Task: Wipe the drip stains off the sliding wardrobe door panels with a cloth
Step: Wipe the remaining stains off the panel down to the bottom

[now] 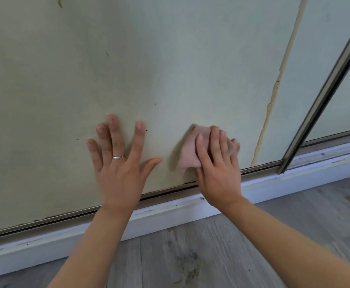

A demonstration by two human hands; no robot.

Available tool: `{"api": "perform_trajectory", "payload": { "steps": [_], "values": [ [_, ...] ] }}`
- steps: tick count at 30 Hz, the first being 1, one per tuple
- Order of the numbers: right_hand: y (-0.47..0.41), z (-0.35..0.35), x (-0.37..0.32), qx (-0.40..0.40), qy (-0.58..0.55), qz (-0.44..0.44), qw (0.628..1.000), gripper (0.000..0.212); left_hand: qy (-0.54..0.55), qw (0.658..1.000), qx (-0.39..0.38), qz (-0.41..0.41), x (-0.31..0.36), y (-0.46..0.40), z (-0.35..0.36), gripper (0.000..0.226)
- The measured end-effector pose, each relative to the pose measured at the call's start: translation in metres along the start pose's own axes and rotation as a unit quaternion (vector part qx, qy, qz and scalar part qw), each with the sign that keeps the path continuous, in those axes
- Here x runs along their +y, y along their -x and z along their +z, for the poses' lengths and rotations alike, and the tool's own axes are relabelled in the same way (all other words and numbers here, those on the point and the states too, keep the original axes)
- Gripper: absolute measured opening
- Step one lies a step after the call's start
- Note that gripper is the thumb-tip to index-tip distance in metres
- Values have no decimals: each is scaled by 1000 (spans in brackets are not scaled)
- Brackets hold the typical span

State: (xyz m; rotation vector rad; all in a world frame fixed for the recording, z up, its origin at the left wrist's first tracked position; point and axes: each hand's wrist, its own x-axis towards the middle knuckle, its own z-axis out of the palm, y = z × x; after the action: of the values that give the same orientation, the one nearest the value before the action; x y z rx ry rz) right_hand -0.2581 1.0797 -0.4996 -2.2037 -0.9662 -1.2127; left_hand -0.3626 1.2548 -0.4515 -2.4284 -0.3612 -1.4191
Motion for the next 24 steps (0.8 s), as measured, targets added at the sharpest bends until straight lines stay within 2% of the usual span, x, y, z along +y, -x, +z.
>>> {"api": "perform_trajectory", "payload": {
  "steps": [3, 9, 12, 15, 20, 22, 24],
  "values": [
    [-30, 1, -15, 49, -27, 31, 998, 50, -2, 1000, -4, 7, 1, -1, 0, 82],
    [22, 3, 9, -37, 5, -6, 999, 48, -4, 1000, -2, 11, 1, 0, 0, 85],
    [3, -7, 9, -10, -8, 13, 1000, 50, -10, 1000, -13, 3, 7, -3, -6, 85],
    [-32, -17, 17, 25, -2, 18, 1000, 52, 2, 999, 18, 46, 22, -19, -15, 78],
    [-95, -49, 43, 58, 1, -22, 998, 53, 62, 996, 59, 31, 52, -117, -40, 72],
    [-136, -70, 54, 96, 9, -35, 995, 55, 65, 994, 81, 38, 65, -166, -53, 69],
    [-180, -89, 61, 144, 9, -10, 989, 58, 56, 993, 104, 25, 75, -201, -60, 65]
  ]
}}
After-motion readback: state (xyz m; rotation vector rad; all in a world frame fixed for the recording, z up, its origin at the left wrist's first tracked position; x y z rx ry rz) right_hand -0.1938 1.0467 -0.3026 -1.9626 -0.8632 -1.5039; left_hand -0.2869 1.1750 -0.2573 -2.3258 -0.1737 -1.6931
